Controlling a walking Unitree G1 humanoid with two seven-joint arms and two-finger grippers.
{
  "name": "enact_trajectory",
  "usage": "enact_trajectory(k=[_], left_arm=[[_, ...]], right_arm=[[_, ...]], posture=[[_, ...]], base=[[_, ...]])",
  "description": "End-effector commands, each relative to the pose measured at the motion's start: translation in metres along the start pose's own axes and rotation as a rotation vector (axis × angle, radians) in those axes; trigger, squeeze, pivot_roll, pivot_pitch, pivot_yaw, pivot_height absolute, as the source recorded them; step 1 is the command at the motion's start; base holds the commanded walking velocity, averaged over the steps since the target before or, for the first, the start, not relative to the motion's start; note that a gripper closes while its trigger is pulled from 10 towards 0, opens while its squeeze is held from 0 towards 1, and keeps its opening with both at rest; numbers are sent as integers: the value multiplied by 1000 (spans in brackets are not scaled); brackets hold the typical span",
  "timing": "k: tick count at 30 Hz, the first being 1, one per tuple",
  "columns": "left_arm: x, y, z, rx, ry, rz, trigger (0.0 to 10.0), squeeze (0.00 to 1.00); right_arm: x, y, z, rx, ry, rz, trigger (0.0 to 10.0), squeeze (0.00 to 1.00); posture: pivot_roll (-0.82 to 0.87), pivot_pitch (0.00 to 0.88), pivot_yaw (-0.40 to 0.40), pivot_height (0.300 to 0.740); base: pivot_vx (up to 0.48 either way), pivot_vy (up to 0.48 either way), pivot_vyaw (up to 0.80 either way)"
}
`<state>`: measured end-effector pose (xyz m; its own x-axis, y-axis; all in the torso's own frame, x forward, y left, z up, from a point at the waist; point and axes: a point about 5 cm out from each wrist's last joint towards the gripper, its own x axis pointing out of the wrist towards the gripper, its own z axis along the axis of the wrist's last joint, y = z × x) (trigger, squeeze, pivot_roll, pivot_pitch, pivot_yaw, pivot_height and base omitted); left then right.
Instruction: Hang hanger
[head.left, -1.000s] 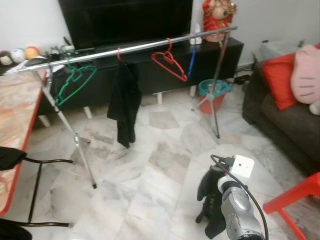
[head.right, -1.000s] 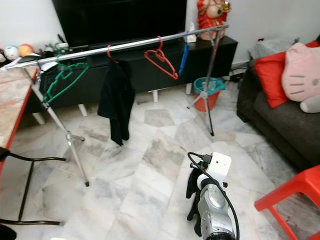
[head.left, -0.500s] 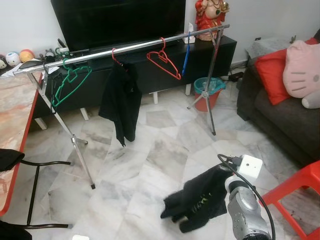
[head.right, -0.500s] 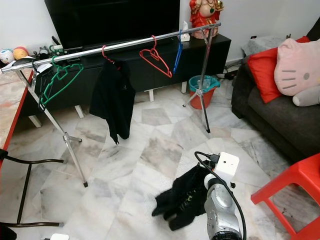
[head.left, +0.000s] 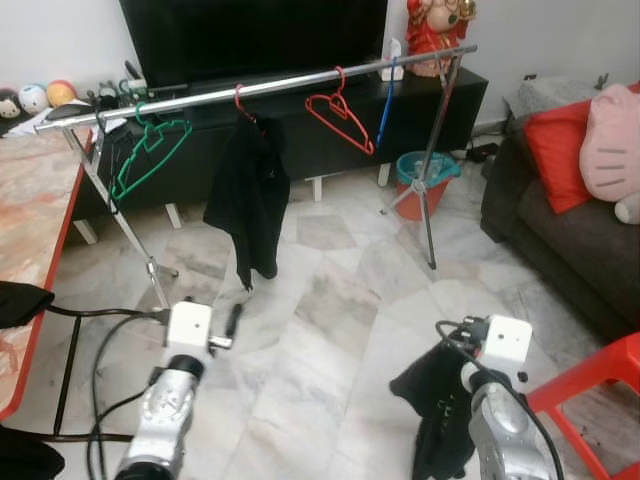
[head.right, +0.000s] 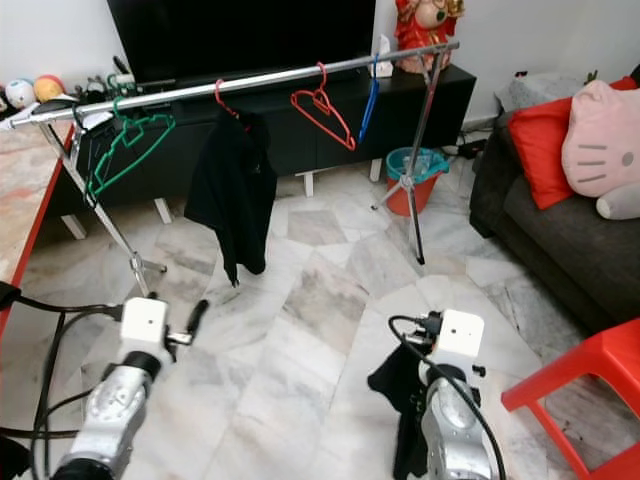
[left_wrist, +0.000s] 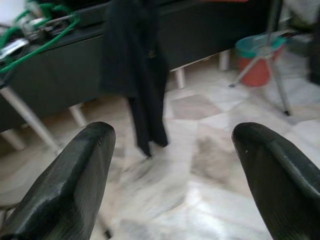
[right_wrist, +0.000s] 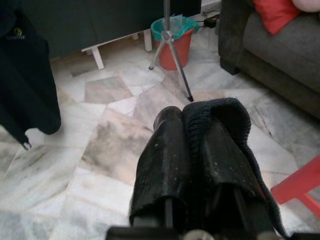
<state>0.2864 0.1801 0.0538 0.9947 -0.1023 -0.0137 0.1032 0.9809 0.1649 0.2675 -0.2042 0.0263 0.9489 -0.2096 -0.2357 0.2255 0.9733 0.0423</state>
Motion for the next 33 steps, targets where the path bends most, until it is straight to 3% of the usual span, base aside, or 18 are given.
enact_trajectory(k=[1, 7, 16, 22, 33], left_arm=[[-4, -8, 7, -3, -24, -23, 10000, 0], [-19, -22, 9, 44, -20, -57, 10000, 0], [-14, -24, 24, 91, -44, -109, 10000, 0], [-12, -28, 25, 86, -31, -129, 10000, 0], [-14, -29, 25, 90, -10, -145, 10000, 0]], right_arm=[[-2, 2, 13, 4, -78, 7, 10000, 0], [-7, -1, 8, 19, -82, -7, 10000, 0], [-5, 6, 12, 31, -86, 4, 10000, 0], [-7, 9, 9, 42, -76, 3, 10000, 0], [-8, 11, 9, 32, -81, 0, 10000, 0]], posture=[[-103, 0, 34, 732], [-77, 0, 16, 732], [-77, 0, 22, 732], [-91, 0, 37, 732], [-87, 0, 40, 732]], base=[[0, 0, 0], [266, 0, 0], [309, 0, 0], [331, 0, -521], [346, 0, 0]])
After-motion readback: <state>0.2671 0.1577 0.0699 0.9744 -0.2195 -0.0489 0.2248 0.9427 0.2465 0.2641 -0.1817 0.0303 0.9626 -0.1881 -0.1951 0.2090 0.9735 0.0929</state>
